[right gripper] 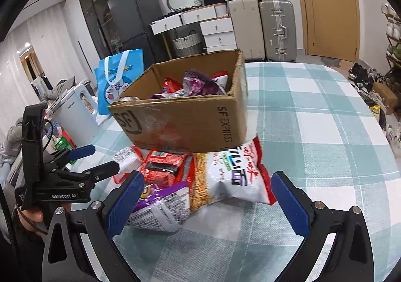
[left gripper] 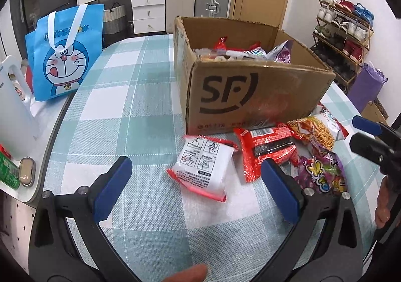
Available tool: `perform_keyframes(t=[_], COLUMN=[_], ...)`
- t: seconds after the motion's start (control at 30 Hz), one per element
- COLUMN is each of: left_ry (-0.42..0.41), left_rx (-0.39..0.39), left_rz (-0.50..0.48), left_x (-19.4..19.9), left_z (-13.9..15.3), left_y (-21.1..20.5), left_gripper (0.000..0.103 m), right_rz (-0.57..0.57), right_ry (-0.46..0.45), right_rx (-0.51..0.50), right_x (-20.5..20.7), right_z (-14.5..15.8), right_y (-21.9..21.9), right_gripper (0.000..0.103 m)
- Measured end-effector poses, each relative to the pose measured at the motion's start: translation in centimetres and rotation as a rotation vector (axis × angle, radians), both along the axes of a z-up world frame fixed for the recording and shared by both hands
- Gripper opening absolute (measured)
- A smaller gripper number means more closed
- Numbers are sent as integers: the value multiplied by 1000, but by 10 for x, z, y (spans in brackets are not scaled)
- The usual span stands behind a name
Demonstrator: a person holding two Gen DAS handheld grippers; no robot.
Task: Organize snacks
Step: 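Move both tools back toward the remaining snacks on the table, then grasp white-red noodle bag with right tool while left tool grasps white pack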
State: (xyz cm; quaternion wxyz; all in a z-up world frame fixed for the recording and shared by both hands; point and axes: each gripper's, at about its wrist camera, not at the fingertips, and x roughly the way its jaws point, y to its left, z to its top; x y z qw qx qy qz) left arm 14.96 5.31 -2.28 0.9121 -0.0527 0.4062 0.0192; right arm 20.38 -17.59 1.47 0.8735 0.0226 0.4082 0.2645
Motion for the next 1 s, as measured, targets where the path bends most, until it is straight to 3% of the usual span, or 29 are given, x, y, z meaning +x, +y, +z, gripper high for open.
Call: perform_keyframes(t=[0.4,0.77,1.0], left_ry=[53,104,106], left_rx=[-4,-24,2], left_rz=[-4,-9,-11], left_x=[11,19,21], left_z=[-21,-42,-45], left_y=[5,7,4], left_gripper=[102,102,102], right_rz=[-80,-22,-33], right_ry=[85,84,89], right_rx=[3,-80,-74], right_x=[24,21,24], right_z=[-22,-40,-43], right_y=[-29,-9,-8], right_gripper=[102,102,102])
